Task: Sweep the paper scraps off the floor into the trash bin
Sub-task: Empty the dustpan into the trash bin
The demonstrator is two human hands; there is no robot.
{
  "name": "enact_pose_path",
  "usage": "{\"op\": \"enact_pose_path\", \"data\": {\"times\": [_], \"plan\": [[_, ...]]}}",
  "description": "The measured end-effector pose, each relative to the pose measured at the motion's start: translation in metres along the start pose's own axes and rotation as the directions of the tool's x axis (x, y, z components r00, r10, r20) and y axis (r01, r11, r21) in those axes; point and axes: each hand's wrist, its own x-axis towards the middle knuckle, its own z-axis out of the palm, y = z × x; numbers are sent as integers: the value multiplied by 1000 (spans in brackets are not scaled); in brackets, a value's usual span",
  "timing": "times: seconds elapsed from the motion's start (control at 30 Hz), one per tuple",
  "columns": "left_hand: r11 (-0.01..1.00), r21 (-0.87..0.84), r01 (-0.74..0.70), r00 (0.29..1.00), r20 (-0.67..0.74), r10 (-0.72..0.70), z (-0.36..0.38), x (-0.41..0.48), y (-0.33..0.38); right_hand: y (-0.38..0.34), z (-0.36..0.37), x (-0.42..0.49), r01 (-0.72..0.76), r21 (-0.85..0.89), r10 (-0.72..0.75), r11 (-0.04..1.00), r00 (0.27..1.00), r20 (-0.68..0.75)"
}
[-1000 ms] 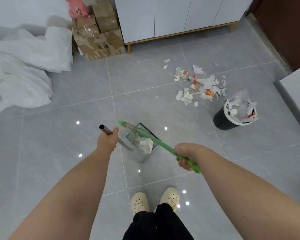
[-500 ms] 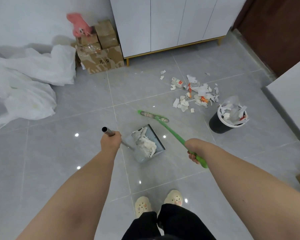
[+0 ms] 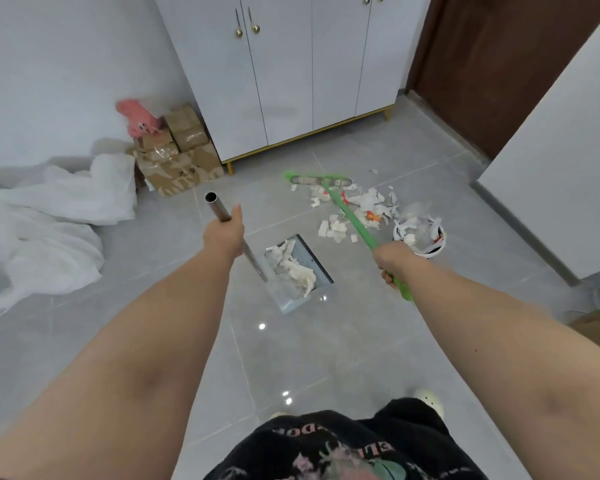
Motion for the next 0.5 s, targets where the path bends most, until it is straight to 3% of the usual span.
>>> {"op": "enact_pose_path", "data": {"times": [0.23, 0.5], "plan": [[999, -17, -35, 998, -43, 34, 126, -37, 62, 34, -142, 54, 68, -18, -69, 998, 996, -53], [992, -85, -92, 992, -94, 84, 273, -75, 114, 91, -299, 112, -9, -61, 1, 998, 993, -119]]}}
